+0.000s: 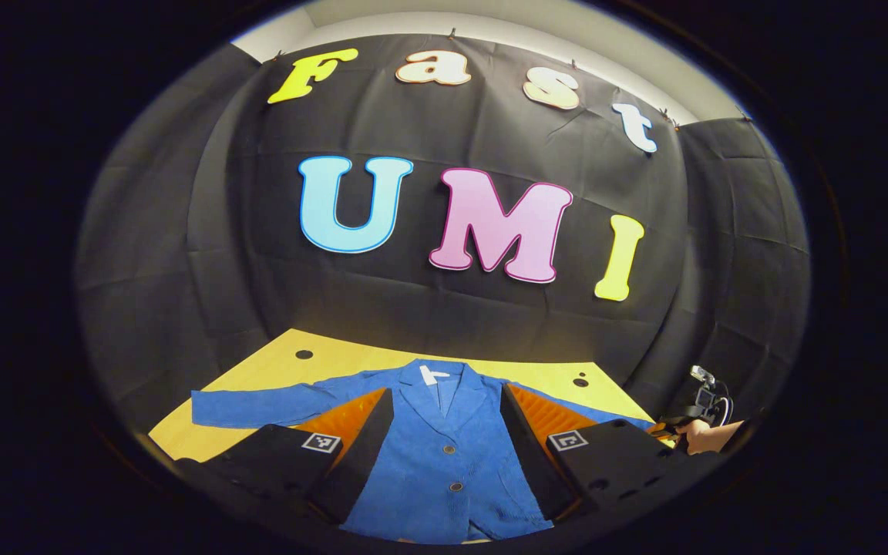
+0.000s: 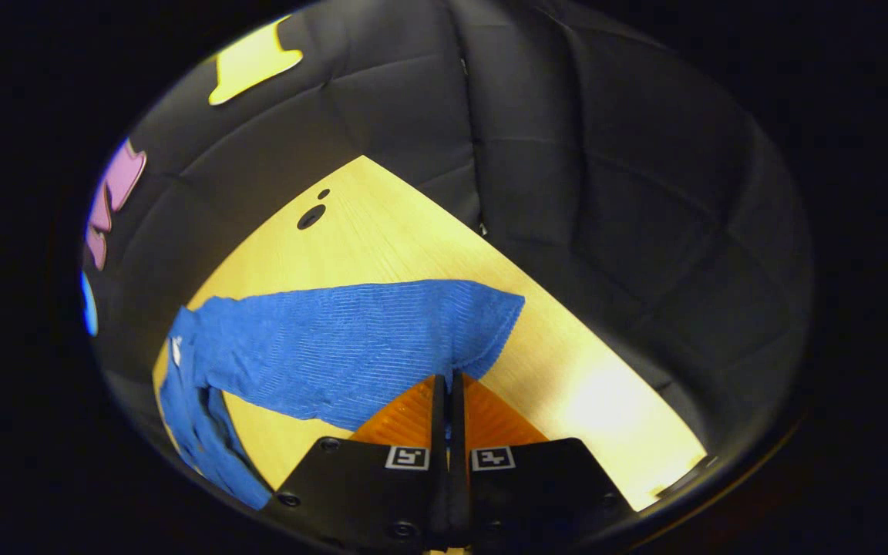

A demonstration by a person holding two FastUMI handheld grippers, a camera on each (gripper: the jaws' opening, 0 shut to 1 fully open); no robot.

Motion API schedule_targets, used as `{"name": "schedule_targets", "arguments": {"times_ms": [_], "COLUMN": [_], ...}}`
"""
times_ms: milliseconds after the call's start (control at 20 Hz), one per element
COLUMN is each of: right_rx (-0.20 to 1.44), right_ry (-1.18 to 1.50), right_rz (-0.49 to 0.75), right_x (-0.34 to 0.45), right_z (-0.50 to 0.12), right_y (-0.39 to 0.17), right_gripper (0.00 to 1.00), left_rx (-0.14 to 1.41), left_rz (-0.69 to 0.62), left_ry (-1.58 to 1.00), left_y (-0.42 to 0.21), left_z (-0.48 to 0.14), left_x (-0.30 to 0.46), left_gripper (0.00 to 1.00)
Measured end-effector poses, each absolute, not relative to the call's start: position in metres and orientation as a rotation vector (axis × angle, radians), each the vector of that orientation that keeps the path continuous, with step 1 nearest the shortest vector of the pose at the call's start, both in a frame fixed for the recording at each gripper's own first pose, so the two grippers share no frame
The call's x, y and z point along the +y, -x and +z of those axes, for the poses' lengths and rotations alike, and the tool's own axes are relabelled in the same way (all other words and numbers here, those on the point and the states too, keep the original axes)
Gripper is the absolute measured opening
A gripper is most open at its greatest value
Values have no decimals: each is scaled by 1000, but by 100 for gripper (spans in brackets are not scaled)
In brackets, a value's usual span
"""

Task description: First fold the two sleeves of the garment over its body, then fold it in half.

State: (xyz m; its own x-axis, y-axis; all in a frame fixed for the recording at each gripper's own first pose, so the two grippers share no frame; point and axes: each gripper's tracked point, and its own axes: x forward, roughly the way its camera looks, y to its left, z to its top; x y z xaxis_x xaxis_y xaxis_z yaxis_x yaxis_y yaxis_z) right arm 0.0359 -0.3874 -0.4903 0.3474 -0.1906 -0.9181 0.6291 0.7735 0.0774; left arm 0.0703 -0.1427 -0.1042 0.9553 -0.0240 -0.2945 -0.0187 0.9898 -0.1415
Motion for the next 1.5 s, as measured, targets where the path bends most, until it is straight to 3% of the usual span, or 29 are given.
{"name": "schedule_targets", "arguments": {"times_ms": [150,400,900,1250,1450,1500], "right_rx": [1029,980,904,976,986,974], "right_ry": [-376,-203,-266,-273,-235,-235], "right_rz": [-513,-275,138,427,482,473], "right_x": [-378,-311,-52,174,250,259], "right_z": [-474,-422,-382,-414,-443,-446], "right_y": [-50,-98,-208,-188,-166,-168], "right_gripper": [5,4,5,4,8,3], "left_rx": [300,307,303,318,318,316], "left_rz": [11,41,220,368,419,426], "left_ry": [139,146,180,209,211,209], "left_y": [-67,-63,-48,-39,-32,-30], "left_z": [-104,-109,-128,-159,-168,-169], "left_x": [-137,-122,-47,47,102,113], "left_gripper": [80,80,80,80,80,80]}}
